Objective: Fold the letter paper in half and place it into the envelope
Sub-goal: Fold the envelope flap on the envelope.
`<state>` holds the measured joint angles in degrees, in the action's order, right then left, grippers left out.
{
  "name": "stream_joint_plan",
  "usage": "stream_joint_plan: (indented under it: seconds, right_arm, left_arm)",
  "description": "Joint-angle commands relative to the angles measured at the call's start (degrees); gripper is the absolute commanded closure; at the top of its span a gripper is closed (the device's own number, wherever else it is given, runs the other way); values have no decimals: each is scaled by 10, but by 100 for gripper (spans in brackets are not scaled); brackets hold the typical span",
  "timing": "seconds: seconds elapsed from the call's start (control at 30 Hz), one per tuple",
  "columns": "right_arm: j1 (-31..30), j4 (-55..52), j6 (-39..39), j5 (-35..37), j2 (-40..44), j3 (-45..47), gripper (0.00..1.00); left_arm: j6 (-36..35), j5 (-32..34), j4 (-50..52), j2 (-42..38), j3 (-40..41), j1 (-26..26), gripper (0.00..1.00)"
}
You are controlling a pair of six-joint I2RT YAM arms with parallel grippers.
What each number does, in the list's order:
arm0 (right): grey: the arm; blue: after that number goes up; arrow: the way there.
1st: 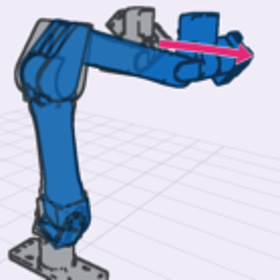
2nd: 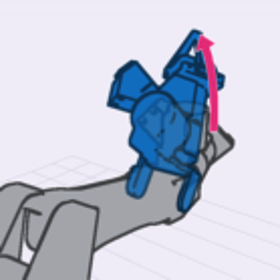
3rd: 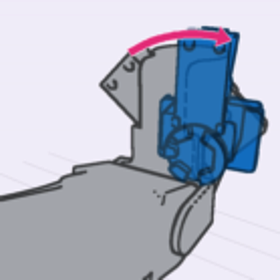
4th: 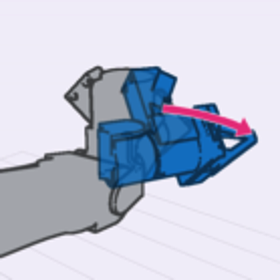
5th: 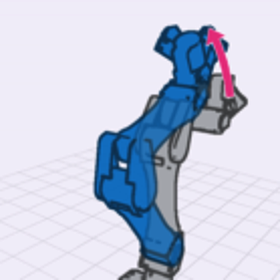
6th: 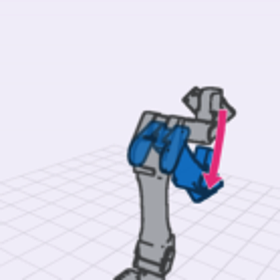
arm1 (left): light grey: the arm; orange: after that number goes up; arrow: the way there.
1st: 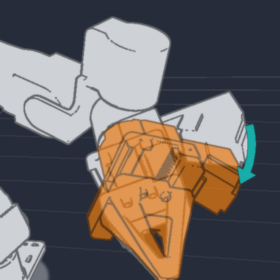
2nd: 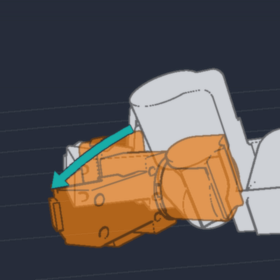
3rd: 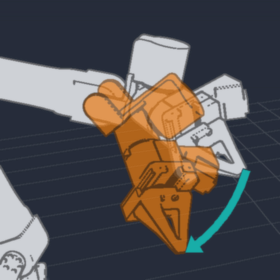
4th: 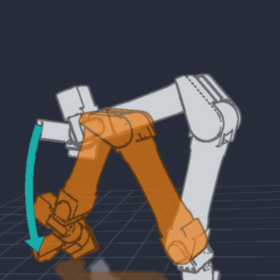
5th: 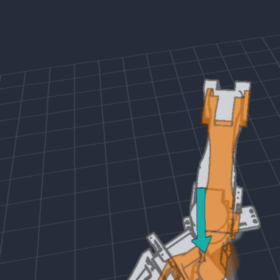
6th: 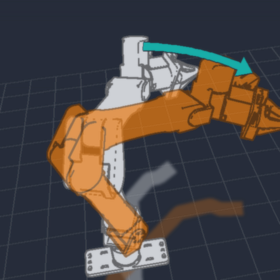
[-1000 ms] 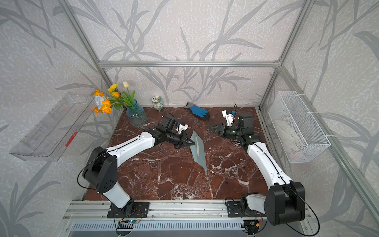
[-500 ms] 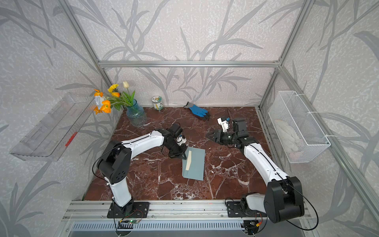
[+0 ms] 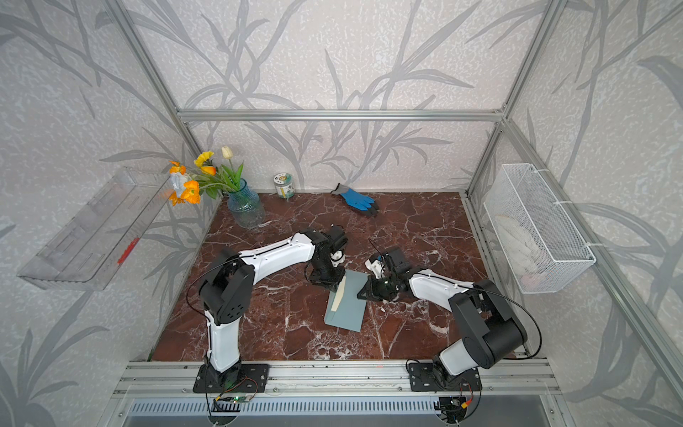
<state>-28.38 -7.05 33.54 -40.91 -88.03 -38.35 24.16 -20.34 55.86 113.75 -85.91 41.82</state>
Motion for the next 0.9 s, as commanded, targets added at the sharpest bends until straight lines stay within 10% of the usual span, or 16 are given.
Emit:
stream_joint_plan:
  seconds: [0.0,0.67,0.87]
  right_arm:
    - [-11,32,4,19,-23,4,100]
    - [-20,115,71,19,-136,5,100]
    - [-22,112,76,17,-135,-2,100]
  left_arm:
    - [-3,24,24,18,-21,13,100]
    - [38,-34,-66,58,18,57,87]
    - [43,-49,-85,65,39,60,53]
